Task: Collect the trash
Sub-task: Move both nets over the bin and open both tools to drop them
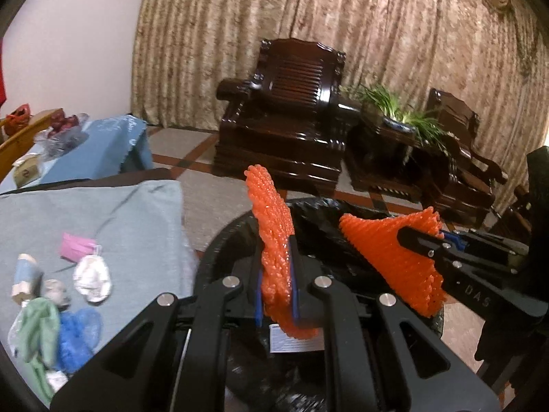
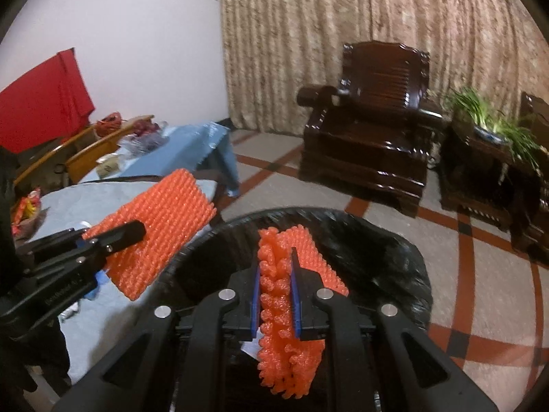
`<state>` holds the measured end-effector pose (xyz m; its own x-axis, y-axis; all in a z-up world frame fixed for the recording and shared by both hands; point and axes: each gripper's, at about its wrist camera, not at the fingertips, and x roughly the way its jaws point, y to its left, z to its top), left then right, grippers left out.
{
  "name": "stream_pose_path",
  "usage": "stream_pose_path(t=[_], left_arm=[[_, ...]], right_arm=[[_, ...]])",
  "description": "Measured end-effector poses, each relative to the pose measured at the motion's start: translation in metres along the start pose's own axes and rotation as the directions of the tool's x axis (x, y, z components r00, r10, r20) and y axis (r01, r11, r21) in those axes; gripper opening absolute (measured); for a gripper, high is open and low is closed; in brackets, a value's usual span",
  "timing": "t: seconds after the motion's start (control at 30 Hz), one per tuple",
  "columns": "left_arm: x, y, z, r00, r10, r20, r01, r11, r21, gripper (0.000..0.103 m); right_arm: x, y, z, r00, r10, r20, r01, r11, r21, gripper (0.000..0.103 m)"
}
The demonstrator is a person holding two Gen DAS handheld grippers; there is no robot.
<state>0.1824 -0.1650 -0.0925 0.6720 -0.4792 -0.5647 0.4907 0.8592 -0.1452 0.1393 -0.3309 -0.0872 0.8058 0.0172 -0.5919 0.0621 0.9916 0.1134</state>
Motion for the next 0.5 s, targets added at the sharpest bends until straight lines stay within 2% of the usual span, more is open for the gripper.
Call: stream_pose_path(t=[0.13, 0.2, 0.23, 0.27, 0.3, 0.37, 0.43, 0.5], left_arm=[[0.022, -0.011, -0.004, 0.999, -0.023, -0.025, 0.024, 1.000, 0.012, 0.013], [0.031, -0.014, -0.006, 0.999, -0.031, -0.041, 0.032, 0.999, 0.017, 0.024], [0.033, -0.015, -0.007, 0.998, -0.035, -0.046, 0.035, 0.999, 0.015, 0.040], [0.034, -0.014, -0.009, 0.998, -0.035, -0.050, 0.035, 0.999, 0.008, 0.049], [0.034, -0.012, -0.010, 0.998, -0.036, -0.051, 0.037, 0.999, 0.001, 0.050], [0.032, -0.008, -0.010, 0.998, -0.032, -0.052, 0.032, 0.999, -0.003, 0.059], [0.027, -0.005, -0.012, 0.999, -0.012, -0.045, 0.011, 1.000, -0.004, 0.065], [0.018, 0.001, -0.013, 0.999, 0.005, -0.041, -0.005, 1.000, -0.008, 0.070]], right_arm=[[0.011, -0.013, -0.008, 0.999, -0.019, -0.029, 0.019, 1.000, 0.010, 0.014], [0.015, -0.018, -0.012, 0.999, -0.030, -0.043, 0.030, 1.000, 0.007, 0.017], [0.016, -0.019, -0.013, 0.998, -0.036, -0.049, 0.037, 0.999, 0.005, 0.018], [0.016, -0.020, -0.014, 0.998, -0.046, -0.051, 0.046, 0.999, 0.002, 0.024], [0.015, -0.019, -0.015, 0.997, -0.053, -0.050, 0.053, 0.999, 0.002, 0.036], [0.012, -0.023, -0.018, 0.997, -0.062, -0.039, 0.062, 0.998, 0.007, 0.051], [0.008, -0.024, -0.019, 0.997, -0.068, -0.028, 0.069, 0.998, 0.011, 0.060], [0.006, -0.022, -0.018, 0.997, -0.075, -0.021, 0.075, 0.997, 0.014, 0.079]])
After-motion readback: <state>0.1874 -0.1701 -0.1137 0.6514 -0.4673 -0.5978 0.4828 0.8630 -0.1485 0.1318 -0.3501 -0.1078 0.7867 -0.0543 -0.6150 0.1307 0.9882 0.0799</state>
